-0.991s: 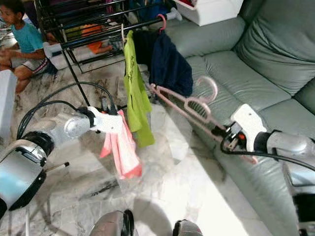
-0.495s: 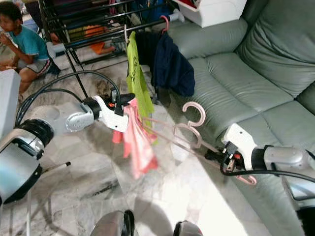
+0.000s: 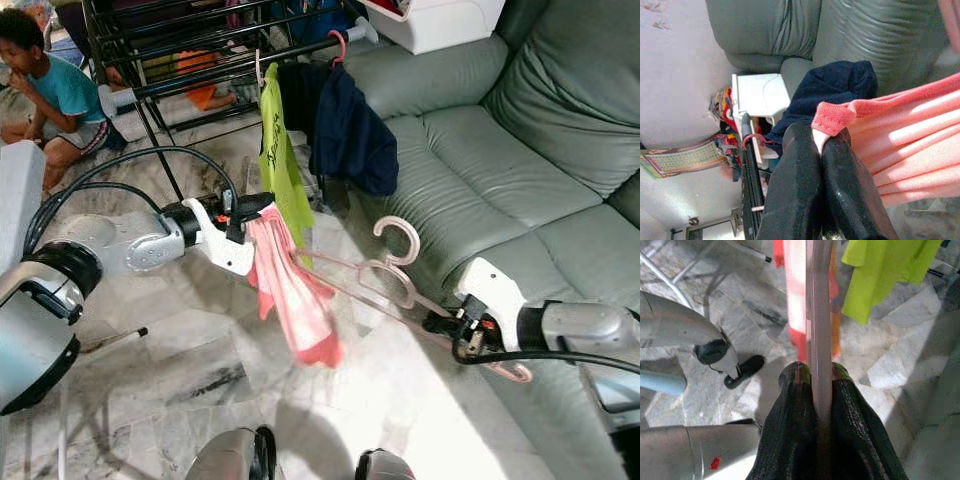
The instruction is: Hang hanger
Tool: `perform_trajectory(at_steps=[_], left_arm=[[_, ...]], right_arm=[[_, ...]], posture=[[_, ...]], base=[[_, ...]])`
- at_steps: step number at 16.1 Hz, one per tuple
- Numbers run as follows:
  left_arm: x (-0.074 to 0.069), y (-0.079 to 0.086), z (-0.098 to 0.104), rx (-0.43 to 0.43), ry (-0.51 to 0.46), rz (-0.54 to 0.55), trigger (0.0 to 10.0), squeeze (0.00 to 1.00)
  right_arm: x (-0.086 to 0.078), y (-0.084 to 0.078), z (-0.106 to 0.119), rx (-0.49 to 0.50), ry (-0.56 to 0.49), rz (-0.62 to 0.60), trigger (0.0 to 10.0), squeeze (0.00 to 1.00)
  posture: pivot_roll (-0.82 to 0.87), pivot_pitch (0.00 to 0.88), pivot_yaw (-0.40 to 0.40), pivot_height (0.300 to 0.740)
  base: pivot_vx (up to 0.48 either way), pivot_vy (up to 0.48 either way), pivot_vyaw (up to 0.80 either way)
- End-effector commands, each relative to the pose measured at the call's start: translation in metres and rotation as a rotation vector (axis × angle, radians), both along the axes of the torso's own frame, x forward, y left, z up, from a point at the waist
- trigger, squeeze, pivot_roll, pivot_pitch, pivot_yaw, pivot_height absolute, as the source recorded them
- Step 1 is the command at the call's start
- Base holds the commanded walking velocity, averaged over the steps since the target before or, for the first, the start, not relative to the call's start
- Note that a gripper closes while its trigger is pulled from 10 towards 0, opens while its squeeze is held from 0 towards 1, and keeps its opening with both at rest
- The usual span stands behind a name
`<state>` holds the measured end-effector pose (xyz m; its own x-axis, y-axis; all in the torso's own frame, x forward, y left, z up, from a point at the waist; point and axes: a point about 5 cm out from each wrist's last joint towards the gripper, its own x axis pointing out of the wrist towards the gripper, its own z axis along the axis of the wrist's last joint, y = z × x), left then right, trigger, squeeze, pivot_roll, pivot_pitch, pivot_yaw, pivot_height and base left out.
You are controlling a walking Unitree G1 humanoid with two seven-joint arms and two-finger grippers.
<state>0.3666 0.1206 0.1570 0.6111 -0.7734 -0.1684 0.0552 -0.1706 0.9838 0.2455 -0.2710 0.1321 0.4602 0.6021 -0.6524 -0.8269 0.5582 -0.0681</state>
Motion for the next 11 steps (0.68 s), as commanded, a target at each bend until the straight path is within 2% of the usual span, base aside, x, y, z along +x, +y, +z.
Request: perform_trajectory(at_steps=[1,3,6,8,9,11], left_arm=[[0.001,0.004,0.006,-0.01,-0.024,-0.011,10.0,0.0],[0.0,-0.005,0.016,-0.095,-0.036,-0.045,10.0,0.0],[-0.004,-0.026,0.042,-0.26,-0.047,-0.159,10.0,0.0],[-0.008,-0.036,0.055,-0.344,-0.054,-0.217,10.0,0.0],[-0.009,-0.038,0.058,-0.357,-0.055,-0.237,10.0,0.0],[-0.014,-0.045,0.067,-0.414,-0.045,-0.288,10.0,0.0]], right_arm=[[0.0,-0.002,0.002,-0.011,-0.012,-0.005,10.0,0.0],[0.0,0.0,-0.011,-0.021,-0.005,-0.023,10.0,0.0],[0.005,0.008,-0.035,0.024,0.007,-0.116,10.0,0.0],[0.011,0.011,-0.044,0.065,0.012,-0.171,10.0,0.0],[0.013,0.011,-0.046,0.064,0.006,-0.192,10.0,0.0],[0.031,0.004,-0.046,0.063,-0.067,-0.35,10.0,0.0]], posture=[[-0.08,0.078,0.107,0.74],[-0.08,0.08,0.105,0.74],[-0.07,0.08,0.1,0.74],[-0.06,0.078,0.096,0.74],[-0.06,0.078,0.096,0.74],[-0.06,0.079,0.093,0.74]], base=[[0.0,0.0,0.0],[0.0,0.0,0.0],[0.0,0.0,0.0],[0.0,0.0,0.0],[0.0,0.0,0.0],[0.0,0.0,0.0]])
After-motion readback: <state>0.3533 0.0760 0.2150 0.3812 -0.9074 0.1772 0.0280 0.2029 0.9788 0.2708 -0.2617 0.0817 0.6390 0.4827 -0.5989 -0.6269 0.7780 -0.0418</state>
